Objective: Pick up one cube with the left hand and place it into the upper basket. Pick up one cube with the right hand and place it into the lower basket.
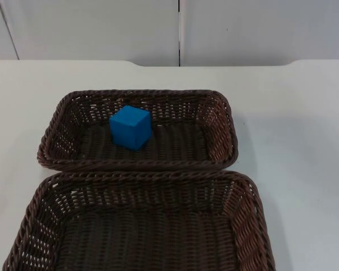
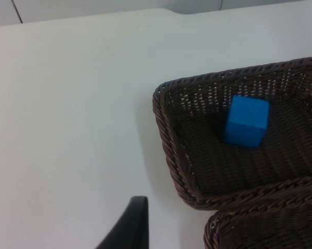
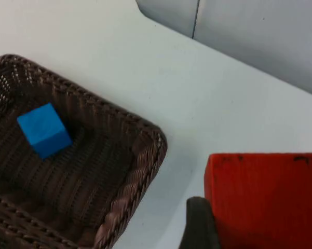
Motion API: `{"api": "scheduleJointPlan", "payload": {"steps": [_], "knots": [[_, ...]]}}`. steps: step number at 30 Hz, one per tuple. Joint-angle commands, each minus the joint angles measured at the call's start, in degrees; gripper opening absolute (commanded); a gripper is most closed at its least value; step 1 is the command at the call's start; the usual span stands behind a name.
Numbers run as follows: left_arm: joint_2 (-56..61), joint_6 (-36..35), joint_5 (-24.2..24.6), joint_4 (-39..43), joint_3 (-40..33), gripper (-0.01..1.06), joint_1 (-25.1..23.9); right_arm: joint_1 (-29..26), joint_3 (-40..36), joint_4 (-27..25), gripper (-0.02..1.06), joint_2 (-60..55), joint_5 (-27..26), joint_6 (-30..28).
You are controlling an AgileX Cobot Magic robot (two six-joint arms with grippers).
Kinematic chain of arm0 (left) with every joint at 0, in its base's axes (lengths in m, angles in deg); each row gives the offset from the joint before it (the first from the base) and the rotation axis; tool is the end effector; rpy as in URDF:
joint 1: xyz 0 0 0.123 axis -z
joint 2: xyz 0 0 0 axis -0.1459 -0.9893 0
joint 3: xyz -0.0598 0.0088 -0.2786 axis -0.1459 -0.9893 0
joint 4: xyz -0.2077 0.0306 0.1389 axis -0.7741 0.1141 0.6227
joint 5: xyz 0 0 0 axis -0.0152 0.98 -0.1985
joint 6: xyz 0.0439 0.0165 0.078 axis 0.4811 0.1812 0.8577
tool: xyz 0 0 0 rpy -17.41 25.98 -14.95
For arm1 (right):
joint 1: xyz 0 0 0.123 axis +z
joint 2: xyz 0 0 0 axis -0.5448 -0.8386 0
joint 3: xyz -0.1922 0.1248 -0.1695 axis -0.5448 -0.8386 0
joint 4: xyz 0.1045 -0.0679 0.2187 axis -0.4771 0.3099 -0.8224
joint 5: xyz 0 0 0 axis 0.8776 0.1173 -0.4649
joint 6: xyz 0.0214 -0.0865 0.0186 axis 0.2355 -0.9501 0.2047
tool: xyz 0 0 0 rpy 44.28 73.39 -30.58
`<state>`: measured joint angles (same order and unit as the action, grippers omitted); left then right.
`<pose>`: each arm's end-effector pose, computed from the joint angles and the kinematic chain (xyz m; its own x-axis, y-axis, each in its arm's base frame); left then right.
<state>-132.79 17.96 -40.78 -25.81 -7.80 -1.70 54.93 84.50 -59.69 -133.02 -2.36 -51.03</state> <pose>0.1564 -0.0294 0.3277 -0.6001 0.0776 -0.7962 0.2153 0.9742 -0.0672 0.3153 0.1334 0.3927 -0.5993 -0.3896 -0.6993 -0.5039 0.8624 -0.0486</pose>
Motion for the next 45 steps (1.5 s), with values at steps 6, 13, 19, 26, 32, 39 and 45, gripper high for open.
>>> {"api": "scheduleJointPlan", "payload": {"steps": [6, 13, 19, 26, 32, 39, 45], "knots": [[0.29, 0.0, 0.39, -0.39, -0.14, 1.05, -0.18, -0.03, -9.41, -1.92, 0.0, 4.99, -5.33, -0.57], [0.29, 0.0, 0.39, -0.39, -0.14, 1.05, -0.18, -0.03, -16.69, -3.39, 0.0, 5.86, -7.2, -0.57], [0.29, 0.0, 0.39, -0.39, -0.14, 1.05, -0.18, -0.03, -23.77, -4.65, 0.0, 5.86, -10.49, -1.18], [0.29, 0.0, 0.39, -0.39, -0.14, 1.05, -0.18, 0.17, -28.7, -4.71, 0.0, 5.86, -14.06, -1.76], [0.29, 0.0, 0.39, -0.39, -0.14, 1.05, -0.18, 5.2, -31.11, -4.66, 0.0, 5.86, -16.52, -4.37], [0.29, 0.0, 0.39, -0.27, -0.14, 1.05, -0.18, 14.47, -33.28, -4.54, 0.0, 5.86, -20.99, -5.48], [0.29, 0.0, 0.39, -0.27, -0.14, 1.05, -0.18, 20.83, -33.74, -4.65, 0.0, 5.62, -23.61, -5.48]]}}
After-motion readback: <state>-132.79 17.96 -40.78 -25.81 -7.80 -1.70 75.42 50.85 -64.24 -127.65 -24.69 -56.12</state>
